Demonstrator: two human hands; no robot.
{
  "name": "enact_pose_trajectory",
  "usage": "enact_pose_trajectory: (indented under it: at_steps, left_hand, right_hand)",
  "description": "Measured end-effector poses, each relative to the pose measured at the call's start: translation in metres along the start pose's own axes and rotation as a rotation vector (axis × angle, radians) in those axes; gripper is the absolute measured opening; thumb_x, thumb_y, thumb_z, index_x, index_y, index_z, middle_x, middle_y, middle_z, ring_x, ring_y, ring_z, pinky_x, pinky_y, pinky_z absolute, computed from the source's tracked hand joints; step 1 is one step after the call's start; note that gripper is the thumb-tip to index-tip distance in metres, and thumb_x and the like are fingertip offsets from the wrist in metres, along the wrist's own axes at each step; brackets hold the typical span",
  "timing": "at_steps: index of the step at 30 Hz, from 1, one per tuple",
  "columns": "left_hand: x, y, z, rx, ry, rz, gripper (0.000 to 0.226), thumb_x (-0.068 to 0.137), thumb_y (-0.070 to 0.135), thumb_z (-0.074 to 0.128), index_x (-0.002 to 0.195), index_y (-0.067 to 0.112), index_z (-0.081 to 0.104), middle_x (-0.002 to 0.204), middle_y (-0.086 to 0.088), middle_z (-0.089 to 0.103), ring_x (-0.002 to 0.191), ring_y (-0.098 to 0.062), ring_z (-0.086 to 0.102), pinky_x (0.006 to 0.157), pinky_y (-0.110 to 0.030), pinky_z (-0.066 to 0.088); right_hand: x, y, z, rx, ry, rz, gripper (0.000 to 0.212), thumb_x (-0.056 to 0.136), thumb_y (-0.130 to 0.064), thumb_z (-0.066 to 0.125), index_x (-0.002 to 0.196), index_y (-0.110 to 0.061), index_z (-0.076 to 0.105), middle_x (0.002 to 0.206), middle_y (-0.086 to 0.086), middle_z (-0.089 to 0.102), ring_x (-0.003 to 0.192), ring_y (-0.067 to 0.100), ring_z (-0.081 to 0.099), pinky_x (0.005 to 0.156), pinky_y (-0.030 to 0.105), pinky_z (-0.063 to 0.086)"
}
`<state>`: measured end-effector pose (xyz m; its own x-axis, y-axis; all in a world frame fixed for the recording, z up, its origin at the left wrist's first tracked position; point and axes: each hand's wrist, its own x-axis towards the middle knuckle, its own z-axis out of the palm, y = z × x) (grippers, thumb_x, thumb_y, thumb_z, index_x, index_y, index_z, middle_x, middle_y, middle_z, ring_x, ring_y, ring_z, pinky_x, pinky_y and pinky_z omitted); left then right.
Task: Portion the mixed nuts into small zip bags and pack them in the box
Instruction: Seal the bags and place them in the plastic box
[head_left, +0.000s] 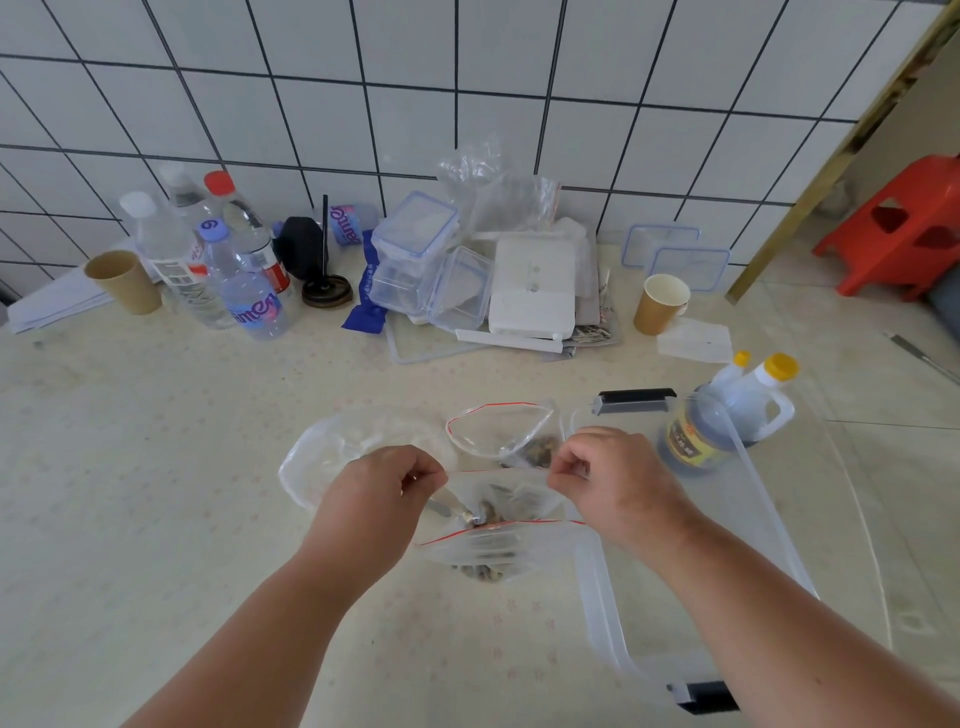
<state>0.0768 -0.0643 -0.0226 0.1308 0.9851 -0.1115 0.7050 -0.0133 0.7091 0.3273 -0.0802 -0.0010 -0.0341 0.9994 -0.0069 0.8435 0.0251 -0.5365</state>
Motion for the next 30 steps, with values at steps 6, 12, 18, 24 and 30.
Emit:
enact_pose_trajectory:
  at_steps: [6,12,18,24,30]
  left_hand:
    - [0.001,-0.002,0.002,-0.004,0.013,-0.002,0.025,0.096,0.024,0.070,0.075,0.037,0.068,0.076,0.019,0.068,0.086,0.009,0.058,0.063,-0.013,0.039]
    - [0.001,-0.005,0.001,0.002,0.010,0.008,0.028,0.096,0.025,0.070,0.073,0.041,0.065,0.076,0.018,0.068,0.084,0.009,0.058,0.063,-0.015,0.039]
    - [0.000,0.002,-0.002,0.040,-0.053,0.058,0.026,0.093,0.026,0.071,0.097,0.049,0.061,0.104,0.026,0.063,0.101,0.006,0.055,0.090,-0.020,0.042]
    - [0.014,0.045,0.015,0.235,-0.145,0.388,0.034,0.093,0.034,0.073,0.126,0.027,0.071,0.123,0.014,0.070,0.123,-0.014,0.057,0.107,-0.029,0.034]
    - [0.032,0.078,0.041,0.516,-0.324,0.469,0.025,0.103,0.037,0.057,0.117,0.028,0.075,0.110,0.001,0.074,0.109,-0.026,0.062,0.097,-0.039,0.046]
  right_hand:
    - [-0.002,0.002,0.002,-0.006,0.029,-0.006,0.013,0.076,-0.020,0.080,0.068,-0.021,0.069,0.066,-0.017,0.058,0.072,0.007,0.057,0.075,0.035,0.047]
    - [-0.004,0.014,-0.001,0.004,0.073,0.015,0.019,0.074,-0.022,0.085,0.067,-0.020,0.067,0.061,-0.018,0.052,0.062,-0.002,0.050,0.058,0.012,0.034]
    - [-0.005,0.013,0.002,0.036,0.069,0.061,0.017,0.073,-0.025,0.086,0.070,-0.020,0.069,0.065,-0.013,0.055,0.063,-0.002,0.051,0.055,0.011,0.034]
    - [-0.007,0.011,0.003,0.070,0.071,0.058,0.016,0.074,-0.023,0.083,0.068,-0.026,0.068,0.068,-0.013,0.058,0.067,-0.002,0.054,0.057,0.010,0.037]
    - [-0.006,0.011,0.002,0.068,0.062,0.041,0.015,0.072,-0.028,0.085,0.069,-0.027,0.071,0.068,-0.013,0.058,0.067,0.000,0.054,0.058,0.011,0.037]
